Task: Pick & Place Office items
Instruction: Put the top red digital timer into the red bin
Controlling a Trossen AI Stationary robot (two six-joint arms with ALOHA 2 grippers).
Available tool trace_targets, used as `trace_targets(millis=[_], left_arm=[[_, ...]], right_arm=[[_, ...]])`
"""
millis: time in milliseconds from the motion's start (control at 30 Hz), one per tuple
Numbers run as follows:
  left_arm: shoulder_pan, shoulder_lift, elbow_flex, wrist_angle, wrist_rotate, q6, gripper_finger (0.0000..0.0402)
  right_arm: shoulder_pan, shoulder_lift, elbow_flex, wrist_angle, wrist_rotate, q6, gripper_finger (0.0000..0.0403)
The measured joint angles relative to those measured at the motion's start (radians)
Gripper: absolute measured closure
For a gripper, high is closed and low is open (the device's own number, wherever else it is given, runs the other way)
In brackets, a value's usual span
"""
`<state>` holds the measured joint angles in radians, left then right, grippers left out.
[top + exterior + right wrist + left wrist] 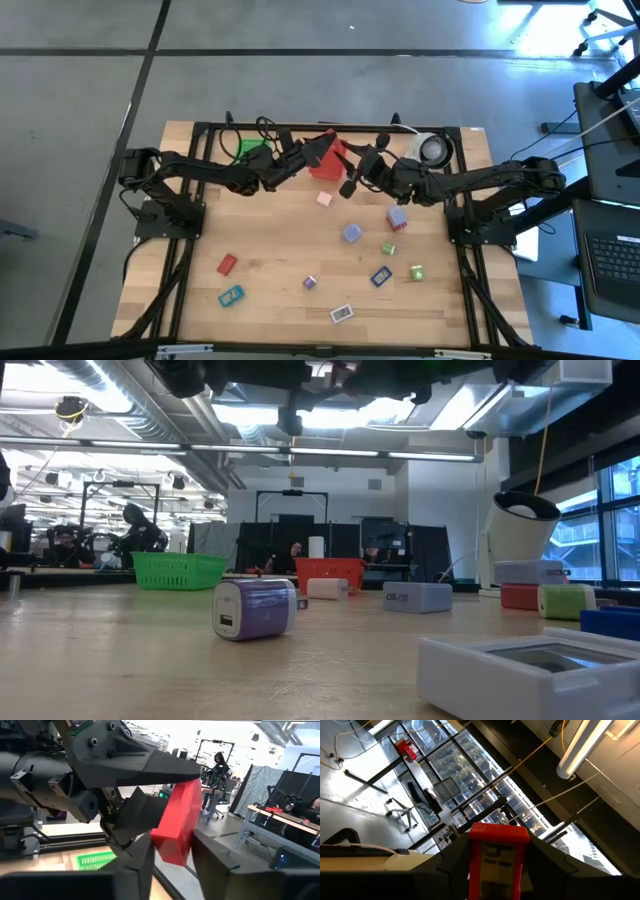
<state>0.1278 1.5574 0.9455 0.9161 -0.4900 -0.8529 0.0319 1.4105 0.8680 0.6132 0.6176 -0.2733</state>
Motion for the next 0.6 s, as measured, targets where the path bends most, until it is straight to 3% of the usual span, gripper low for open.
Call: trace_targets(millis=[167,367,600], left_arm=[[0.000,0.000,0.000,0.000,-0.012,-0.011,0.0239],[-0.002,-0.001,0.000,-0.005,-0.015,-0.040,0.0221],[0.024,-0.004,0.000,-0.012,-0.002,-0.010,0.0170]], right_arm=[[-0.001,-0.001,0.000,0.001,0.014,-0.030,0.0323],[-0.001,-0.002,0.000,0.001,0.002,-0.026,0.0321],[0.001,0.000,0.000,-0.015,-0.015,-0.030,0.0323]])
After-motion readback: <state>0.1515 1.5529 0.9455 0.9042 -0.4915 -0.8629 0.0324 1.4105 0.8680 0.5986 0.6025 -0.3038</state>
